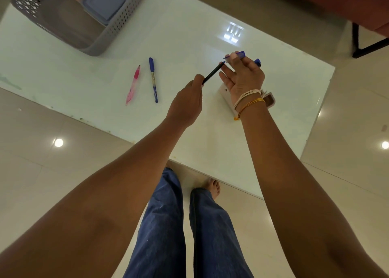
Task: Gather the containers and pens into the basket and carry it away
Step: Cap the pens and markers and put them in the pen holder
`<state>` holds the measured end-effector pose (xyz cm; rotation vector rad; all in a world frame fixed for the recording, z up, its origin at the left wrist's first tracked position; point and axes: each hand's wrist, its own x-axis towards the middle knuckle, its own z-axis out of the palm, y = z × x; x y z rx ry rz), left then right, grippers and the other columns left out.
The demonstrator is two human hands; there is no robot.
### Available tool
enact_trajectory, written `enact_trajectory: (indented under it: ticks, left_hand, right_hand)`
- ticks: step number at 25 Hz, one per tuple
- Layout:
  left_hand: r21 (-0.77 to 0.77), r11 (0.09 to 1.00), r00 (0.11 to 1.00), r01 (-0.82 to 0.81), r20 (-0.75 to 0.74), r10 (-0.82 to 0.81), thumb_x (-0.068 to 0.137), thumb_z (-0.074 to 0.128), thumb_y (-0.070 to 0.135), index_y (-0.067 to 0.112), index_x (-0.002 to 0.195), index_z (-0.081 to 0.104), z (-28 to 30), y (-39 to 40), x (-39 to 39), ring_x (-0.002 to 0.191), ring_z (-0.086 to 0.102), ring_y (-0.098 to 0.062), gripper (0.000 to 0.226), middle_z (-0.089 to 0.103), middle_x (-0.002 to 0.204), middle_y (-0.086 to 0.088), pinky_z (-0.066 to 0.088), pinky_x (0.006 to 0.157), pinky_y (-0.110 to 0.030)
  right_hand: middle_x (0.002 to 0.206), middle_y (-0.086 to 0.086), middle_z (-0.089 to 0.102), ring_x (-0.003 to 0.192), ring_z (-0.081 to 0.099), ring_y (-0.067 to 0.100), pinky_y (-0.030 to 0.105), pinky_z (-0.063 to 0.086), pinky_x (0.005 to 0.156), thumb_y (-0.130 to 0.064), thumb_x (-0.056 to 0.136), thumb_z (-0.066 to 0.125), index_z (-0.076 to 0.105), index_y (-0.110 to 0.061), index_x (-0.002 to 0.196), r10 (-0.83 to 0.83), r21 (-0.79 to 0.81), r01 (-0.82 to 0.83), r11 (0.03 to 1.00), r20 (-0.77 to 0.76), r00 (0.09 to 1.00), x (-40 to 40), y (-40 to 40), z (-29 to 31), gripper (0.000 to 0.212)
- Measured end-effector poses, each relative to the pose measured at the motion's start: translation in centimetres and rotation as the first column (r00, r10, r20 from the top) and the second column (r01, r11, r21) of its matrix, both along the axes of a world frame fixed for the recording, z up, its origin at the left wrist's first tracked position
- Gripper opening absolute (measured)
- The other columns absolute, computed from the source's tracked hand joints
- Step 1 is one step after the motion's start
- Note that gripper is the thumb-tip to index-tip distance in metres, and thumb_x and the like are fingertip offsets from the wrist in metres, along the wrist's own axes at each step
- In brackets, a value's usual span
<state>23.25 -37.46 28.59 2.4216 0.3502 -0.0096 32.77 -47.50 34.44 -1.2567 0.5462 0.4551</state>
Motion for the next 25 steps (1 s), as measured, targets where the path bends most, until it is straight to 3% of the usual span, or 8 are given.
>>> enact_trajectory:
  ticks: [2, 6, 11, 14, 21, 25]
  left_hand:
    - [0.015, 1.000, 1.000, 0.011, -0.001, -0.011, 0.102, 0.031, 0.015, 0.005, 0.109, 0.044, -0.1, 0.2, 0.0, 0.058, 0.044, -0.025, 0.018, 0.045, 0.074, -0.002, 0.031, 0.054, -0.030]
    - [0.014, 1.000, 1.000, 0.004, -0.002, -0.004, 0.102, 0.031, 0.015, 0.006, 0.109, 0.044, -0.1, 0.5, 0.1, 0.059, 0.045, -0.027, 0.018, 0.044, 0.075, -0.002, 0.033, 0.053, -0.031]
    - [0.038, 0.999, 1.000, 0.018, 0.013, -0.018, 0.100, 0.031, 0.013, 0.007, 0.110, 0.044, 0.2, 1.1, 0.4, 0.061, 0.048, -0.032, 0.018, 0.045, 0.077, -0.001, 0.035, 0.053, -0.032]
    - [0.043, 0.999, 0.999, 0.020, 0.027, -0.021, 0.100, 0.030, 0.013, 0.007, 0.109, 0.044, 0.2, 1.4, 0.7, 0.061, 0.049, -0.034, 0.017, 0.044, 0.075, -0.001, 0.034, 0.052, -0.031]
    - [0.048, 0.998, 0.998, 0.028, 0.046, -0.030, 0.101, 0.030, 0.014, 0.006, 0.110, 0.046, 0.3, 1.9, 0.8, 0.059, 0.047, -0.032, 0.019, 0.043, 0.074, -0.001, 0.031, 0.053, -0.031]
    - [0.057, 0.998, 0.996, 0.033, 0.076, -0.037, 0.101, 0.032, 0.014, 0.006, 0.110, 0.047, 0.7, 1.5, 1.5, 0.059, 0.048, -0.031, 0.019, 0.047, 0.074, -0.002, 0.036, 0.052, -0.035]
  right_hand:
    - [0.085, 0.007, 0.070, 0.087, 0.070, 0.031, 0.039, 0.059, 0.082, -0.008, 0.091, 0.063, 0.063, -0.008, 0.092, 0.021, 0.010, -0.021, 1.000, 0.027, 0.999, 0.0, 0.2, 0.1, 0.001]
    - [0.084, 0.010, 0.070, 0.085, 0.070, 0.034, 0.041, 0.060, 0.079, -0.006, 0.091, 0.062, 0.063, -0.006, 0.086, -0.005, 0.048, 0.003, 0.999, 0.041, 0.999, 0.0, 0.5, 0.1, 0.005]
    - [0.078, 0.010, 0.068, 0.082, 0.071, 0.033, 0.039, 0.061, 0.074, -0.004, 0.092, 0.060, 0.063, -0.004, 0.089, -0.019, 0.018, 0.018, 1.000, 0.065, 0.998, 0.4, 0.8, 0.0, 0.004]
    - [0.081, 0.012, 0.066, 0.079, 0.071, 0.035, 0.038, 0.062, 0.069, -0.004, 0.093, 0.058, 0.060, 0.000, 0.100, -0.064, 0.015, 0.063, 0.998, 0.086, 0.994, 0.4, 1.0, 0.1, 0.008]
    - [0.077, 0.009, 0.068, 0.069, 0.072, 0.027, 0.033, 0.061, 0.065, -0.004, 0.092, 0.060, 0.062, -0.002, 0.100, 0.015, -0.079, -0.002, 0.997, 0.167, 0.986, 0.8, 1.0, 0.5, 0.009]
    - [0.081, 0.010, 0.069, 0.078, 0.072, 0.029, 0.034, 0.061, 0.070, -0.006, 0.091, 0.062, 0.063, 0.001, 0.105, 0.119, -0.127, -0.101, 0.987, 0.146, 0.982, 0.5, 1.0, -0.3, 0.016]
